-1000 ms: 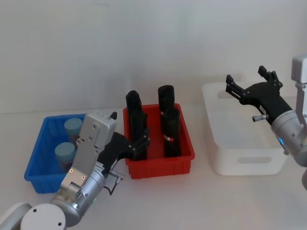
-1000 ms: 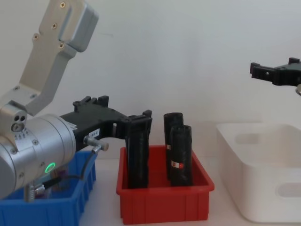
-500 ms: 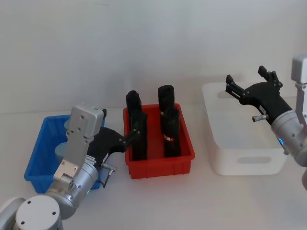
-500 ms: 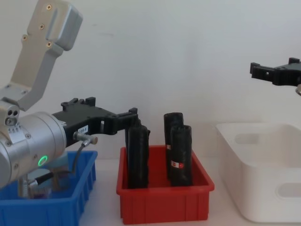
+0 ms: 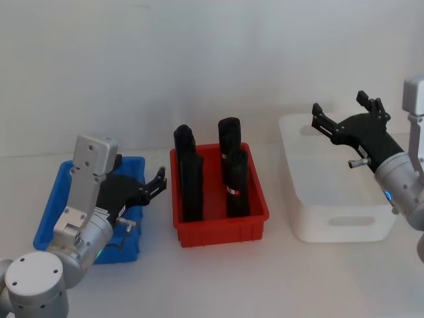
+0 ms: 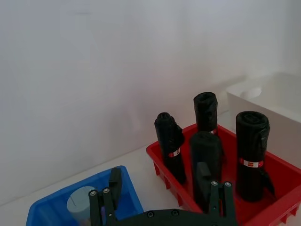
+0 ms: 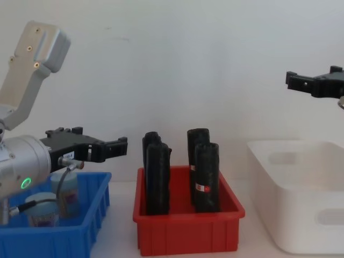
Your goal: Pick the cotton swabs from the blue box and place them into the white box.
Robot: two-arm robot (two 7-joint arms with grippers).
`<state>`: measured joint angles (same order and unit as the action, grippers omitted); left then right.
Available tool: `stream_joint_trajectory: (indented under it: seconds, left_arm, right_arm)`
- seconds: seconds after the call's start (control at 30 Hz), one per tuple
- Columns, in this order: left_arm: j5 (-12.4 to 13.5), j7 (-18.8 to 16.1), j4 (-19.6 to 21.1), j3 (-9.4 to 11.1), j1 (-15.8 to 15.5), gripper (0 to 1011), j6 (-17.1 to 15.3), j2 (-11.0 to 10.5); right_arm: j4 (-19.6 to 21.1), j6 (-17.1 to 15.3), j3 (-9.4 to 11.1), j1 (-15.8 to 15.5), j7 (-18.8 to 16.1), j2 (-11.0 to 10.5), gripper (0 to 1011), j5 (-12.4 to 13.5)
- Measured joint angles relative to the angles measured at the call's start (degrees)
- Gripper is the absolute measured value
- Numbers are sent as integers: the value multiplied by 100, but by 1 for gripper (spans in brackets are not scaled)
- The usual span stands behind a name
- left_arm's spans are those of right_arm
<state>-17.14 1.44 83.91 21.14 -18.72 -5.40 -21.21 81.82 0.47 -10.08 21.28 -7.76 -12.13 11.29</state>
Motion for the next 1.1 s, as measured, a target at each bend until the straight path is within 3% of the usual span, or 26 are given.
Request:
stream_joint_trajectory:
  seconds: [0.43, 1.1]
  left_arm:
    - [-38, 84, -482, -236, -175, 1004, -341, -87]
    - [-205, 164, -812, -480, -111, 1004, -642, -262]
  right_arm:
    - [0, 0, 0, 0, 0, 0, 1001, 0]
    - [0, 0, 0, 0, 0, 0, 1001, 0]
